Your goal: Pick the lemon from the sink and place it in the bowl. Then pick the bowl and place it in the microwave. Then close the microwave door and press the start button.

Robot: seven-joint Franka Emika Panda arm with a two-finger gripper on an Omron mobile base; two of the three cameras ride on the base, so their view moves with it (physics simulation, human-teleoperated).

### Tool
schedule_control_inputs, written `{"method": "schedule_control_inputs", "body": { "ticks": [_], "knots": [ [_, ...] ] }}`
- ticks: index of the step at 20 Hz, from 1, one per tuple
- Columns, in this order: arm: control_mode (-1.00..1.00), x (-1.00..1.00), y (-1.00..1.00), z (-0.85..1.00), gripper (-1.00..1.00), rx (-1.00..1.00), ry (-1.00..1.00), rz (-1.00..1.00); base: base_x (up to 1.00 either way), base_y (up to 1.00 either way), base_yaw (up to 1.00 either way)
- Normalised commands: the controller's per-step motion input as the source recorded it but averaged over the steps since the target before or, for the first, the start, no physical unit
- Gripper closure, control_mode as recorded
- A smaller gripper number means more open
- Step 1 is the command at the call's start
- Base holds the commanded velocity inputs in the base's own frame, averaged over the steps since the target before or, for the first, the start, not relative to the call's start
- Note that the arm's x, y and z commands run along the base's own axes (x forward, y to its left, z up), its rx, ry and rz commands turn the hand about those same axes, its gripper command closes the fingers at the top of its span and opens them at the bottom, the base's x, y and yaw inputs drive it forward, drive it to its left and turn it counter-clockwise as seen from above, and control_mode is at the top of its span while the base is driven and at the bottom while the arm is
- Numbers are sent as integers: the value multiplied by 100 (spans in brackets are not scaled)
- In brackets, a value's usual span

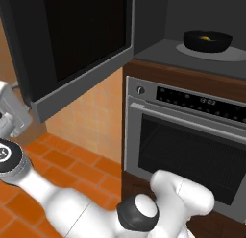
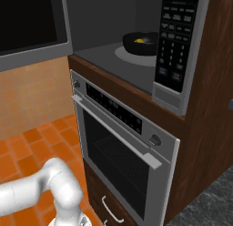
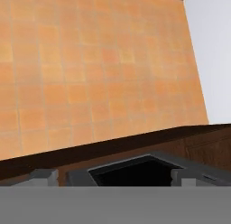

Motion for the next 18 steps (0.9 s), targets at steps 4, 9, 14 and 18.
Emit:
{"method": "schedule_control_inputs", "body": {
  "ticks": [4,9,14,18],
  "knots": [
    [-100,0,-30,41,-100,3,-12,-11,0,0,0],
    [-100,-32,-55,53,-100,10,-11,-4,0,0,0],
    [-100,-63,-86,29,-100,18,-4,0,0,0,0],
    [-100,-71,-89,20,-100,19,-1,0,0,0,0]
  ]
}}
